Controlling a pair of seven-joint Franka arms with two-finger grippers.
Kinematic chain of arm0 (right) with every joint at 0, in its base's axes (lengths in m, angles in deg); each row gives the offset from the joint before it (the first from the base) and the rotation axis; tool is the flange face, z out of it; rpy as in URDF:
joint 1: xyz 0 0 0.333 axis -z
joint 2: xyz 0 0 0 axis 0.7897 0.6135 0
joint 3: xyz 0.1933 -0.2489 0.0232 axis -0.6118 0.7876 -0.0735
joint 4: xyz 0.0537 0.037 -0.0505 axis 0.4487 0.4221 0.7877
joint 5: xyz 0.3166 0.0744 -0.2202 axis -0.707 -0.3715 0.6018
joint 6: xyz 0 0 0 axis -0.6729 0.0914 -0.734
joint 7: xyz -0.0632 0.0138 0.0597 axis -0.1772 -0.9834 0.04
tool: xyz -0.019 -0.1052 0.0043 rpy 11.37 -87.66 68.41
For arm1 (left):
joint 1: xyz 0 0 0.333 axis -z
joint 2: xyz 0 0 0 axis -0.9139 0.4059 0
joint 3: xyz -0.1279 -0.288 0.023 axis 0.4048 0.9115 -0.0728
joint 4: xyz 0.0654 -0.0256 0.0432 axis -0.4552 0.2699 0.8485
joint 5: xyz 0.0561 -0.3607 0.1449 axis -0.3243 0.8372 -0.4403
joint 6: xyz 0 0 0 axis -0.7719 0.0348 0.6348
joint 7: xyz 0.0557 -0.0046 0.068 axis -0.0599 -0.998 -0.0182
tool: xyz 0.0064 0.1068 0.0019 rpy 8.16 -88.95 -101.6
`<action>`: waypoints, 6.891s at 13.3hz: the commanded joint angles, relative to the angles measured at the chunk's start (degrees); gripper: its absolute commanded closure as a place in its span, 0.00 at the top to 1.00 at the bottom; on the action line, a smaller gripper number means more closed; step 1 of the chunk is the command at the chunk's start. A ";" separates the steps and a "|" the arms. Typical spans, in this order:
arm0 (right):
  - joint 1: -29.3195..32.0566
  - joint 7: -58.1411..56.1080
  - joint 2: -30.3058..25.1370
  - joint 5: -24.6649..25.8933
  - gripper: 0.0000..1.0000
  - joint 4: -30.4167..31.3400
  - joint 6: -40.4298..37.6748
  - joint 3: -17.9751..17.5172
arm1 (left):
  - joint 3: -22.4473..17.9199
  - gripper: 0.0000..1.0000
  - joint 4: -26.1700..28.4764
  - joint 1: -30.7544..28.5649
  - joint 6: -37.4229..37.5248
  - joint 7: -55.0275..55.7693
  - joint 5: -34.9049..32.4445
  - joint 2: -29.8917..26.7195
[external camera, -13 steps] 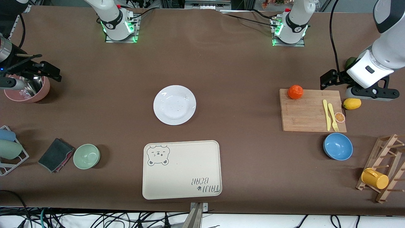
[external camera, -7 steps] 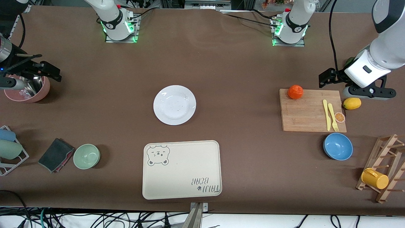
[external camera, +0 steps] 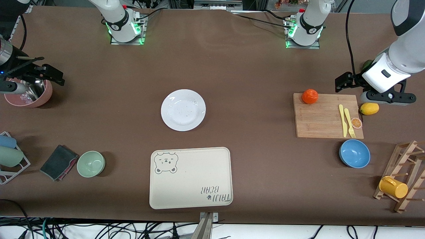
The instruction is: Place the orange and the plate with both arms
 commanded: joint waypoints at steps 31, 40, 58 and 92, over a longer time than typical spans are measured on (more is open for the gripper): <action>0.24 -0.30 -0.08 -0.97 1.00 -0.39 -0.95 0.00 | 5.26 1.00 38.90 -0.16 -33.59 0.10 -14.10 5.29; 0.24 -0.30 -0.08 -0.97 1.00 -0.39 -0.95 0.00 | 5.26 1.00 40.04 -0.34 -33.15 0.62 -14.19 7.92; 0.24 -0.38 -0.08 -0.97 1.00 -0.39 -1.04 0.09 | 5.26 0.17 42.77 -1.39 -39.40 2.65 -20.08 10.22; 0.24 -0.47 -0.08 -0.97 1.00 -0.30 -1.48 0.09 | 10.44 0.27 -17.26 36.57 -42.47 74.01 9.63 46.78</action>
